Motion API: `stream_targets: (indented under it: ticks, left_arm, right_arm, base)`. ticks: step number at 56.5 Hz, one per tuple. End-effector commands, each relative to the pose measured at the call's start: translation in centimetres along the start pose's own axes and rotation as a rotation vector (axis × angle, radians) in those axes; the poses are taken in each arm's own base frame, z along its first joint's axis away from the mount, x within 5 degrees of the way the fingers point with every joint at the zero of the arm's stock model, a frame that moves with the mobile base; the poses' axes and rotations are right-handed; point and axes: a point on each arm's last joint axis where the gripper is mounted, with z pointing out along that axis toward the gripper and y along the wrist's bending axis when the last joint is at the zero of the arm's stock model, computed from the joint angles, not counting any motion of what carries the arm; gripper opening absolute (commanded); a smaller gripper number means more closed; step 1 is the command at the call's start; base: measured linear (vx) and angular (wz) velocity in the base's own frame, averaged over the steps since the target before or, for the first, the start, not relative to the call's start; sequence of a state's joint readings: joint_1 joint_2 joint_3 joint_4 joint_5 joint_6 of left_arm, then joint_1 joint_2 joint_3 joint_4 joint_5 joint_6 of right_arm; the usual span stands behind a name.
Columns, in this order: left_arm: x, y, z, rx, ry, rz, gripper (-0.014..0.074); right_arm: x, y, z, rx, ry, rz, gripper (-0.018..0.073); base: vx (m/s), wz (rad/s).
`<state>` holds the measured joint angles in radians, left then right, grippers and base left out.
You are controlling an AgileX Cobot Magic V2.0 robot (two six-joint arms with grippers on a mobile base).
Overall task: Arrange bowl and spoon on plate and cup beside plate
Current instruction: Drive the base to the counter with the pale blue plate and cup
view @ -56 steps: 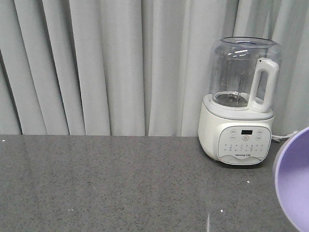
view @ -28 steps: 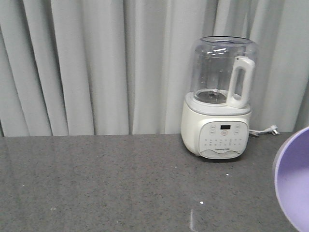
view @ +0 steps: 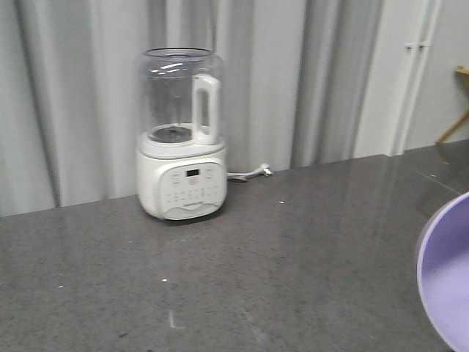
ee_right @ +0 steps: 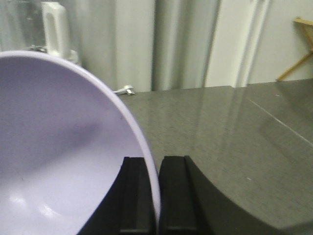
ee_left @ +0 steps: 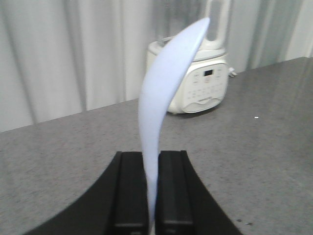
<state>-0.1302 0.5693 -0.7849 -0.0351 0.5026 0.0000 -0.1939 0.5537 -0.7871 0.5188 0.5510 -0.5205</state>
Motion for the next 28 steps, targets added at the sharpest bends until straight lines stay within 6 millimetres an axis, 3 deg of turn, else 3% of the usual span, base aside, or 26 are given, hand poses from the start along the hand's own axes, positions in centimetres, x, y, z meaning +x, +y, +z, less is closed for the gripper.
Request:
stream_targets:
  ticks: [1, 28]
  left_arm:
    - [-1.58, -0.12, -0.34, 0.011, -0.109, -0.007, -0.0006]
    - [-1.57, -0.12, -0.34, 0.011, -0.108, -0.007, -0.0006]
  right_arm:
    - [-1.61, -0.29, -0.36, 0.036, -0.106, 0.006, -0.0008]
    - [-1.61, -0.29, -0.36, 0.036, -0.106, 0.006, -0.0008]
  base:
    - [-0.14, -0.80]
    - [-0.14, -0.69]
